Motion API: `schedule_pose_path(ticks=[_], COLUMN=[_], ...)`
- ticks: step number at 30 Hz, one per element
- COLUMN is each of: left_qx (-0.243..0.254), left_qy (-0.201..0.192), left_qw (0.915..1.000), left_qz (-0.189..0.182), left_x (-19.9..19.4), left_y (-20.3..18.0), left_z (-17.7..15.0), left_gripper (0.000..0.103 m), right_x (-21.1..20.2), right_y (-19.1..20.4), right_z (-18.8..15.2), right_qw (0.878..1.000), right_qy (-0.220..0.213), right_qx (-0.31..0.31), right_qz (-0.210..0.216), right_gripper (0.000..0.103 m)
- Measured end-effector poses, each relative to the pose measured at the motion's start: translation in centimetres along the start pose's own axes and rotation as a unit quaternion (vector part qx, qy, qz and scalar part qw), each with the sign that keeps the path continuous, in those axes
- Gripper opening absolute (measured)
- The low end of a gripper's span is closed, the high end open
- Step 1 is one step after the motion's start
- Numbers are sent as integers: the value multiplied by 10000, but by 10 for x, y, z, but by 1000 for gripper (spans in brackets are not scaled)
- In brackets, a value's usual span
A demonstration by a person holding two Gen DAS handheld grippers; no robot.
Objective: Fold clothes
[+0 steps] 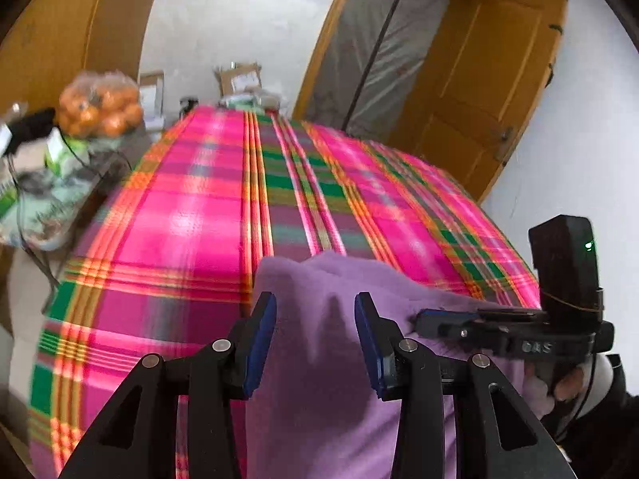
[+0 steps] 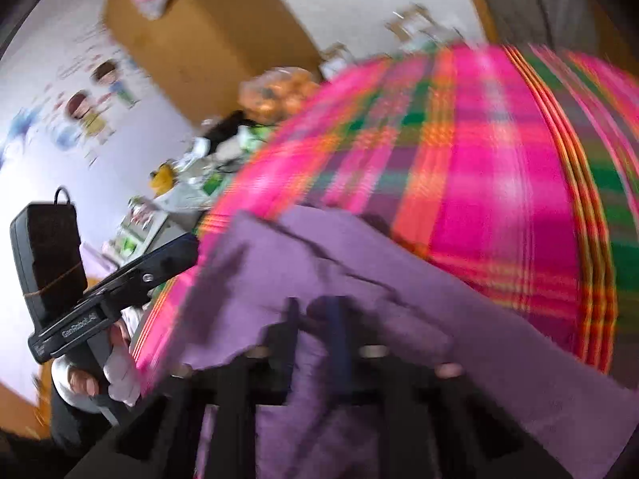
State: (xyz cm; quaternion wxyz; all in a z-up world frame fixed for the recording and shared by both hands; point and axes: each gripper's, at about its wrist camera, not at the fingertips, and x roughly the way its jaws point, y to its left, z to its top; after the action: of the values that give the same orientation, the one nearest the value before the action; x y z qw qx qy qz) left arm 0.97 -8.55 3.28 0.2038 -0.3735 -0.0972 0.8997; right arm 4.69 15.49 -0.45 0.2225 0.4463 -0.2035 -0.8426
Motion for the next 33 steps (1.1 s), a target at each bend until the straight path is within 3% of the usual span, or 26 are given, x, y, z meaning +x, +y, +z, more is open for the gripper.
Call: schedule_pose_path(ticks=[3, 12, 15, 21, 29, 33], left_qx=[-63, -57, -169, -437, -150, 97], left_qy=[293, 199, 415, 388, 139, 353], left_qw=[9995, 9997, 9988, 9970, 9997, 9992], left_qz=[-19, -113, -180, -510, -93, 146], left_x=[21, 25, 45, 54, 12, 18], left_y=[7, 5, 14, 26, 11, 4], left_z=[-4, 22, 26, 28, 3, -13], left_gripper=[42, 42, 42, 42, 42, 42], right_x=[-3, -14, -10, -5, -16, -4], right_y=[-16, -4, -13, -24, -4, -1], right_z=[-2, 3, 5, 3, -1, -4], right_qw=[9986, 9995, 9990, 9978, 9986, 9999], right_qy=[-33, -225, -199, -233, -339, -153], right_qx=[377, 174, 372, 571, 232, 20], right_qz=[373, 148, 173, 243, 345, 20], right_gripper=[0, 5, 2, 0, 4, 0])
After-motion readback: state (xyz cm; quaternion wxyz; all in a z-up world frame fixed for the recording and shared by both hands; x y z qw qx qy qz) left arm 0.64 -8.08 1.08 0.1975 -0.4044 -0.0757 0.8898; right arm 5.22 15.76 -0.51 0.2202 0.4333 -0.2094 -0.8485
